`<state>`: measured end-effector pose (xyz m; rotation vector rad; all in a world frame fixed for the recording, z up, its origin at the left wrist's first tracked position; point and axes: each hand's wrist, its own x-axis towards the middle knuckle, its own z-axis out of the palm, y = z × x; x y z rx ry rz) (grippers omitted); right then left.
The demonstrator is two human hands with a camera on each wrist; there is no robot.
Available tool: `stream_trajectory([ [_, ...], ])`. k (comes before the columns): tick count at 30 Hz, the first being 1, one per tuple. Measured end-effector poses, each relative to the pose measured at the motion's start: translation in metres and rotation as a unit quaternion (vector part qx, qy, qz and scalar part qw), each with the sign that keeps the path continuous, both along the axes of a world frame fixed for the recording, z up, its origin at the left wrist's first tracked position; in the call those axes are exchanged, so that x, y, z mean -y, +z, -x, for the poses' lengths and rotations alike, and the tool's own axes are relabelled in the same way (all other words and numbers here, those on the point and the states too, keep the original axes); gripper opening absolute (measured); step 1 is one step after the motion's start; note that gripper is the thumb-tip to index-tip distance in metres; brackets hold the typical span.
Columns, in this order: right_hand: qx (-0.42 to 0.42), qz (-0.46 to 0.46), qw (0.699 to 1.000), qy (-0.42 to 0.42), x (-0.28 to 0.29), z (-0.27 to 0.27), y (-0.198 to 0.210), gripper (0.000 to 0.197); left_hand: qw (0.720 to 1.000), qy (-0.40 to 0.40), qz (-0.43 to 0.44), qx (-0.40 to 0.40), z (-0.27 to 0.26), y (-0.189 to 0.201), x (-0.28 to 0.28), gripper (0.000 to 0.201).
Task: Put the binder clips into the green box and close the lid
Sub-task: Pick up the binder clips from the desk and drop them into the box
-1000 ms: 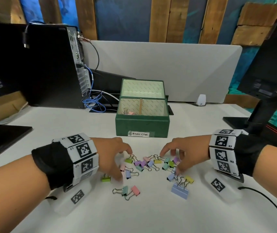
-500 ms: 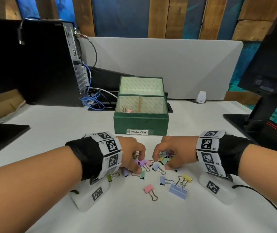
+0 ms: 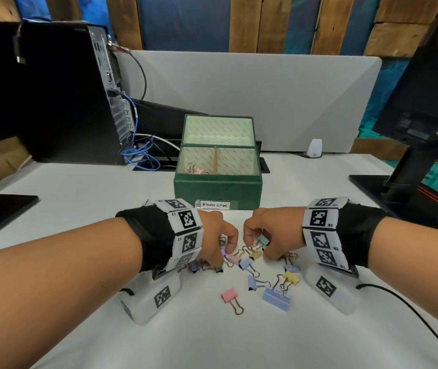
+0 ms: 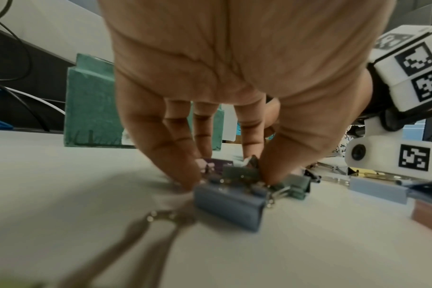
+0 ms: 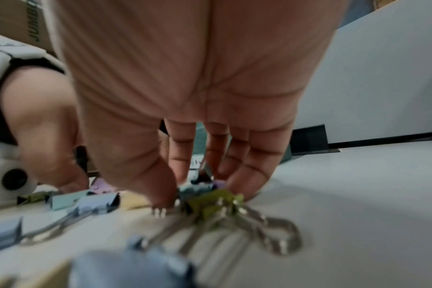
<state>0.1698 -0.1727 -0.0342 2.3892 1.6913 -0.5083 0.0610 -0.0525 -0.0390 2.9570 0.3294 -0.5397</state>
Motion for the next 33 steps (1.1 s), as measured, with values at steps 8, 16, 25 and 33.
stream_trajectory([
  [8, -0.026, 0.006, 1.000, -0.006, -0.003, -0.005, 0.003, 0.019, 0.998, 0.030, 0.056, 0.003, -0.001, -0.002, -0.006, 0.018],
  [16, -0.030, 0.008, 0.999, -0.014, -0.007, -0.011, 0.004, 0.012, 0.998, 0.002, 0.063, 0.010, -0.004, 0.001, -0.010, 0.022],
  [25, -0.050, -0.008, 0.999, -0.014, -0.010, -0.016, 0.008, 0.012, 0.997, -0.002, 0.076, 0.026, -0.003, 0.001, -0.013, 0.026],
  [33, -0.052, -0.187, 0.978, -0.071, -0.021, -0.028, 0.055, 0.007, 0.994, 0.001, 0.089, 0.056, 0.000, 0.002, -0.018, 0.024],
])
